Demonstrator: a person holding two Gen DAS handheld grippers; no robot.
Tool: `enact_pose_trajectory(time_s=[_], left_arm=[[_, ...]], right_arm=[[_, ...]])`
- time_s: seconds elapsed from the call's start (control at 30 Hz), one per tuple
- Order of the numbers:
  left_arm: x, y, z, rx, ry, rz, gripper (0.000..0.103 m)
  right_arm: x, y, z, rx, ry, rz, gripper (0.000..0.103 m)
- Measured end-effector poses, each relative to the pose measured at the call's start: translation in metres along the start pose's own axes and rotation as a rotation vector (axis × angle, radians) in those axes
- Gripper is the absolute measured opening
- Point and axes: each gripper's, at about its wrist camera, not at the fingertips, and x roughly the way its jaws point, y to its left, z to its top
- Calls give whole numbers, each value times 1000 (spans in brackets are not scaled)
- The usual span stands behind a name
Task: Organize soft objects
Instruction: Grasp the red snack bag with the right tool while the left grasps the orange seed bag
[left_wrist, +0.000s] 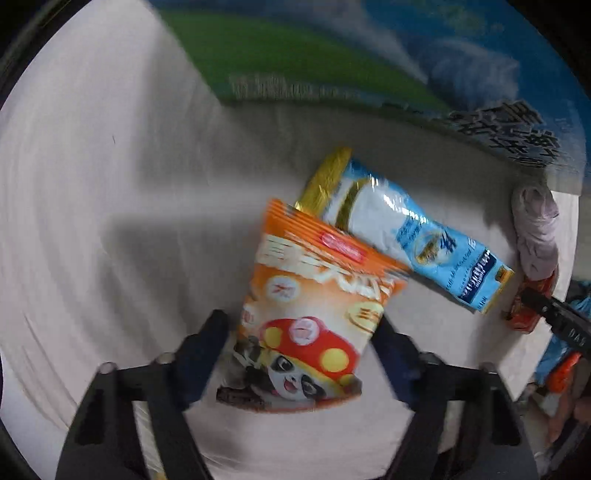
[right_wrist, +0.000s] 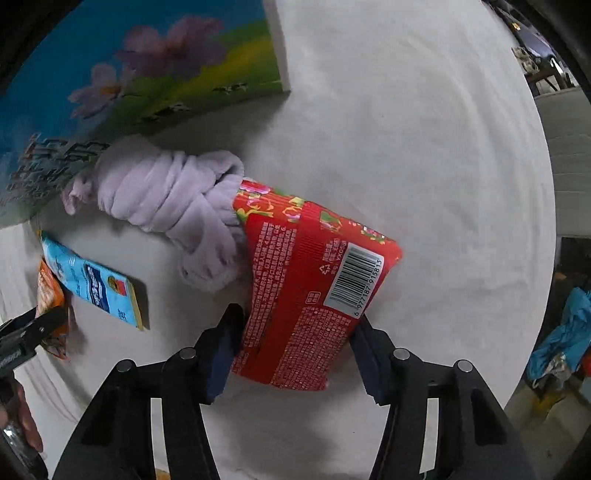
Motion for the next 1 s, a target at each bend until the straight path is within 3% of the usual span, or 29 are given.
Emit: enact_pose_trajectory(time_s=[0.07,0.23,0.37,0.5,0.6,0.8,1.0], left_arm=[[5,-4,-8,-14,20,-37,67],[13,-10,-21,-29,11,-9,67],[7,-7,-27,-78,-47,-8,50],[-2,-11,-38,-89,-89,-2,44],[-6,-15,-50,-97,-107,5,41],[-16,-27,-93,-130,-163,1,40],[-54,-53,-139,-140,-242,-42,40]], right_arm=[[2,6,-3,-42,19,-13,60],[10,12,-7,-84,57,-1,60],[16,4,-7,-36,72,19,57],[14,8,-15,-62,58,-45,54],[11,14,-28,-84,61,-25,53],[-4,28,-54,-142,31,18,52],[-32,43,-78,-185,-22,70,52]])
